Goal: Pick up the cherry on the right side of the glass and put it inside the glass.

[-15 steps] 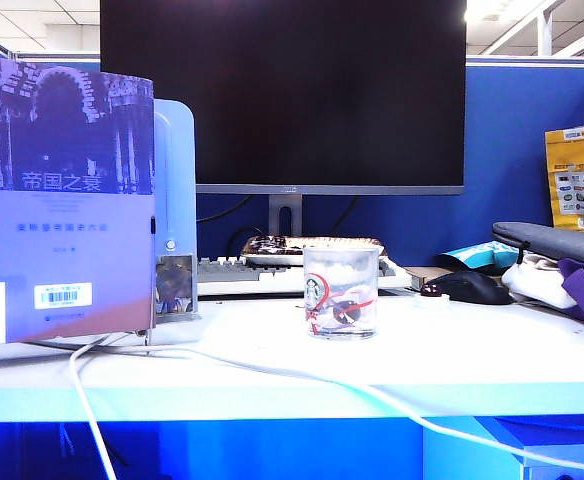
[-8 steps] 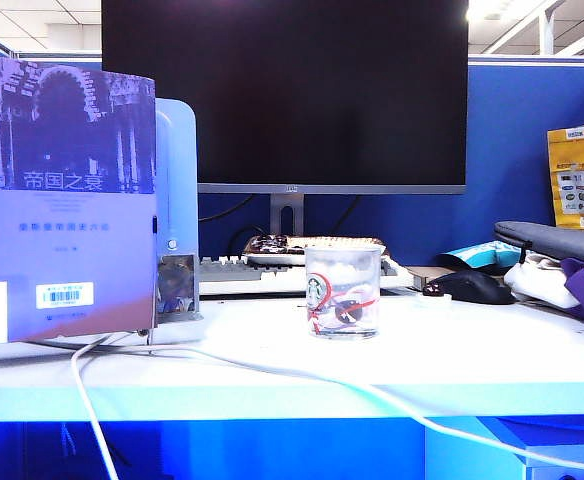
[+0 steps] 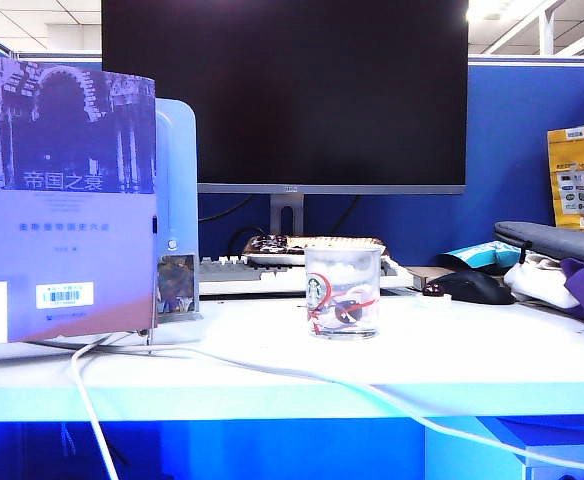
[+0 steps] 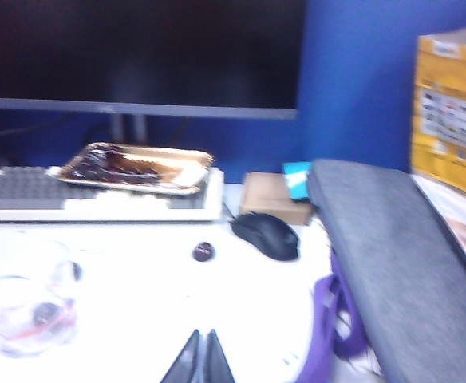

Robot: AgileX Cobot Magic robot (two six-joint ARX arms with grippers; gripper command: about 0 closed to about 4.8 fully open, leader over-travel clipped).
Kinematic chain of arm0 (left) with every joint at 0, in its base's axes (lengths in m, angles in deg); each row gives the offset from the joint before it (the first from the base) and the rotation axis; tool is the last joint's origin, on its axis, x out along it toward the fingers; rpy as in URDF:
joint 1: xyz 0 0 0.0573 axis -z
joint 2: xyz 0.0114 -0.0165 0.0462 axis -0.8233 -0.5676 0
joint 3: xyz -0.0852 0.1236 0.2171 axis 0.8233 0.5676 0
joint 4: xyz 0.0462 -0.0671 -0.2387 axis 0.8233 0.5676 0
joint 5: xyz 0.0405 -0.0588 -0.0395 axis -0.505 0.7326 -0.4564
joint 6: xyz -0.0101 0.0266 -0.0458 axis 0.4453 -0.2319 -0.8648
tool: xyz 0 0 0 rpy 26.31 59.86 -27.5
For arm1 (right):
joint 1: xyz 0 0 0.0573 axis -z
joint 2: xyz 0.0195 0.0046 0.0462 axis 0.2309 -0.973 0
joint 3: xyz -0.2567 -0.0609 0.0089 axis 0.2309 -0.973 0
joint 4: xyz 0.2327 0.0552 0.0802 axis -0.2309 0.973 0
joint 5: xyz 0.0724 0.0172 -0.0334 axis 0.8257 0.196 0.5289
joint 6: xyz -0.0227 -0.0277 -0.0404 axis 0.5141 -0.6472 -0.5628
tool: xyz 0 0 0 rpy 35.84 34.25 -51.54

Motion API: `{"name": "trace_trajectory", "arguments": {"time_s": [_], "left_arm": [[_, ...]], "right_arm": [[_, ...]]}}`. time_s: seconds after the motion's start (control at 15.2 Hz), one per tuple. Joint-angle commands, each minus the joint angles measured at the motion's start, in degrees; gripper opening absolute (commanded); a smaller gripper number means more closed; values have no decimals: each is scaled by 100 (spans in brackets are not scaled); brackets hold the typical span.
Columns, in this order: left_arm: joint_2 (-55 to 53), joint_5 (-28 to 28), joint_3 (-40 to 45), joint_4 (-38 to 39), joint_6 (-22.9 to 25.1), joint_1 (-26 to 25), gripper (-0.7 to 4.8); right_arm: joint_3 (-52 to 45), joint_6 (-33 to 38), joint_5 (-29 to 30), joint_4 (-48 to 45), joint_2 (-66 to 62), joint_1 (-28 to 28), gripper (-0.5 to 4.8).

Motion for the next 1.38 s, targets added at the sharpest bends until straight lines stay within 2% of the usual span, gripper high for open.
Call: {"name": "trace_trajectory", "arguments": {"time_s": [0.07,0.2,0.39,0.52,0.72,0.92,1.38], "left_arm": [[17,22,4,70,24,-4,-5],[17,17,2,70,24,-4,-5],[17,20,2,70,24,-4,-5],[17,20,2,70,24,-4,-5],[17,20,2,70,24,-4,-5],[17,20,2,70,24,-4,-5],[17,20,2,70,24,-4,-5]], "right_arm": [[-210,7,-2,-79,44,157,-1],[-323,7,-13,208,44,157,-1],[-376,31,-15,1266,44,160,-1],[-433,343,-44,1281,44,157,-1],[-433,356,-76,1281,44,153,-1],[-433,675,-74,1279,44,151,-1],[-433,671,-76,1268,44,155,-1]]}}
